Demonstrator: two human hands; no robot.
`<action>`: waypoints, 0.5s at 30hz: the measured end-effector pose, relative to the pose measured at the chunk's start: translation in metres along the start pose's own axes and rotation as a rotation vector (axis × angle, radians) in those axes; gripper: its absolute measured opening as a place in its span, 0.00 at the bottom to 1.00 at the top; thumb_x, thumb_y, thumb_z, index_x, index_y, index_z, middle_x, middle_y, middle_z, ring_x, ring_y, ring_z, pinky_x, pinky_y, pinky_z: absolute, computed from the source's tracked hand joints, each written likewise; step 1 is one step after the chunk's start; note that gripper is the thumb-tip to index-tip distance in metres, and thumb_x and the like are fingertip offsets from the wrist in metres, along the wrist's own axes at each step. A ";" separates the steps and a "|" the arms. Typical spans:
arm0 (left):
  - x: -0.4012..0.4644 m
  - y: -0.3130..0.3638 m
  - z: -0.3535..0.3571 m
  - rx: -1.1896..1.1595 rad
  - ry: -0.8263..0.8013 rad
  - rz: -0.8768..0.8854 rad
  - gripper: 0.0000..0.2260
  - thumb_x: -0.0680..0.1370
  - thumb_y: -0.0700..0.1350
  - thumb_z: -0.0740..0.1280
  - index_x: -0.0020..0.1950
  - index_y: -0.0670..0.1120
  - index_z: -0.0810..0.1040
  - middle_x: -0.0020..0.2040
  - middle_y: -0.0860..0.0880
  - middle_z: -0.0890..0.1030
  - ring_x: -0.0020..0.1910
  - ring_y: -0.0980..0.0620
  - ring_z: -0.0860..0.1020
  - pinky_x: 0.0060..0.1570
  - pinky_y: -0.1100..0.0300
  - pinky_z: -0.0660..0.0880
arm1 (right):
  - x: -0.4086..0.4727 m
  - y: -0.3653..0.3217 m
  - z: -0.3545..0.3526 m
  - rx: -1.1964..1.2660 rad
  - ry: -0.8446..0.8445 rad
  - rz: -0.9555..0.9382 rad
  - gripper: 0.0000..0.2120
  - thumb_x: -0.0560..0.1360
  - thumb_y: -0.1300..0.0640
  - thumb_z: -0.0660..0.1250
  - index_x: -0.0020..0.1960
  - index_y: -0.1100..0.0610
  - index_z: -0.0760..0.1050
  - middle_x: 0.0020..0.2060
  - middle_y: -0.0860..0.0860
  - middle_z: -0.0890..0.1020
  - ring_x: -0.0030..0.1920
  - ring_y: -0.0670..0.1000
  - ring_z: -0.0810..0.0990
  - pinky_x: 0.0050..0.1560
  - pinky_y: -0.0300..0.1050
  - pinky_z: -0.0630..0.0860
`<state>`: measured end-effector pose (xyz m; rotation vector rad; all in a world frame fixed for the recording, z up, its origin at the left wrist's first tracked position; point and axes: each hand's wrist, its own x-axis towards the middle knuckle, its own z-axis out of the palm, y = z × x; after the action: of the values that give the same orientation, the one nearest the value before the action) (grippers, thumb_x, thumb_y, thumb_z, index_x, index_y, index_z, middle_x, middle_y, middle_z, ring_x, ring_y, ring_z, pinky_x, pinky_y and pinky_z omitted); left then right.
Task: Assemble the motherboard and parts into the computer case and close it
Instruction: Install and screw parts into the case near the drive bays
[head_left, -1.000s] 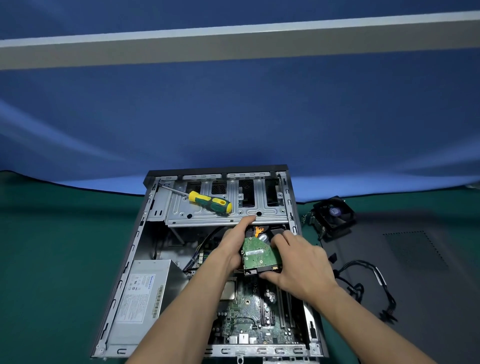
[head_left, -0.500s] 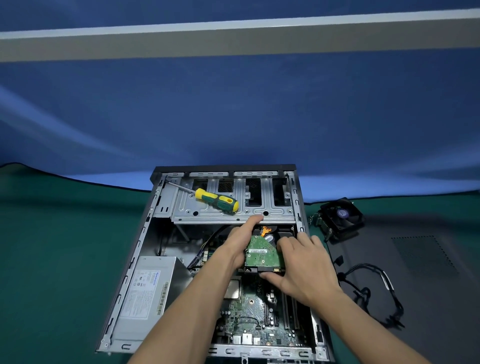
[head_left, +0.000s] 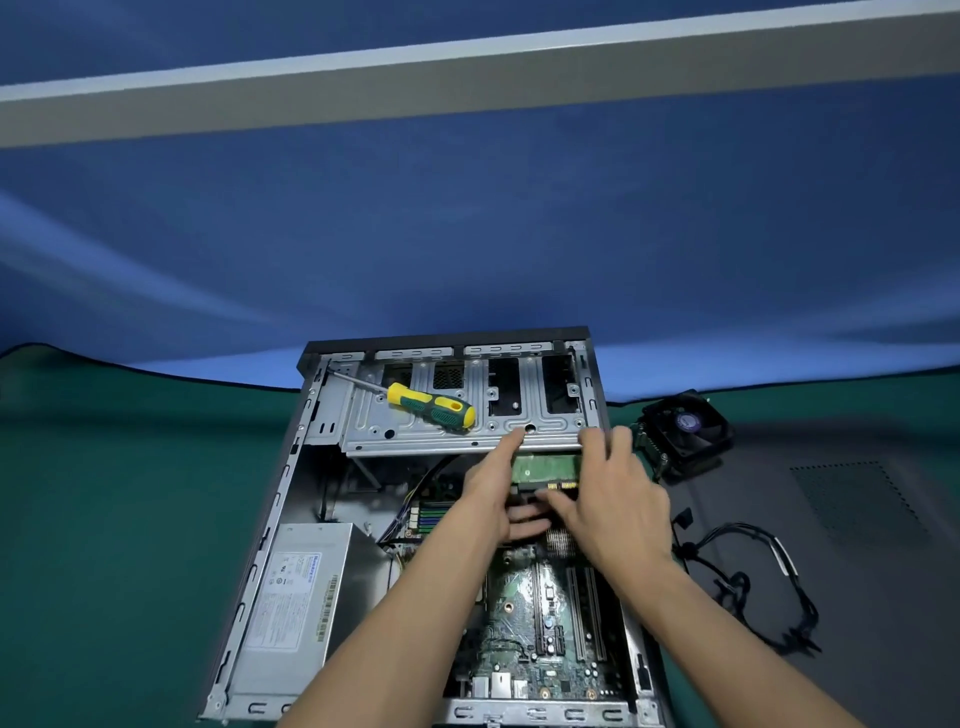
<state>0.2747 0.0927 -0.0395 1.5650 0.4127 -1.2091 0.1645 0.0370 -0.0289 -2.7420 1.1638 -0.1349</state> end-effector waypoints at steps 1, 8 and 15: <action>-0.003 0.000 0.000 -0.032 -0.021 -0.018 0.30 0.71 0.60 0.71 0.65 0.43 0.72 0.52 0.40 0.80 0.42 0.43 0.82 0.30 0.52 0.79 | 0.004 0.000 0.000 0.030 0.039 0.045 0.26 0.73 0.36 0.64 0.57 0.54 0.61 0.50 0.51 0.67 0.36 0.47 0.67 0.29 0.38 0.61; -0.011 0.006 0.019 -0.211 -0.008 0.062 0.21 0.80 0.49 0.63 0.70 0.40 0.67 0.54 0.32 0.79 0.45 0.40 0.79 0.43 0.48 0.78 | 0.015 0.003 0.006 0.129 0.112 0.163 0.21 0.74 0.40 0.66 0.48 0.58 0.67 0.43 0.53 0.68 0.34 0.56 0.77 0.27 0.42 0.59; -0.022 0.004 0.016 -0.117 0.031 0.013 0.25 0.79 0.56 0.63 0.68 0.40 0.68 0.46 0.43 0.79 0.41 0.46 0.79 0.31 0.52 0.76 | 0.013 0.020 0.008 0.719 0.113 0.298 0.14 0.78 0.46 0.63 0.39 0.54 0.67 0.37 0.47 0.71 0.33 0.47 0.70 0.31 0.41 0.64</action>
<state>0.2602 0.0845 -0.0173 1.4857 0.4846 -1.1317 0.1612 0.0150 -0.0404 -1.9398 1.2282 -0.5542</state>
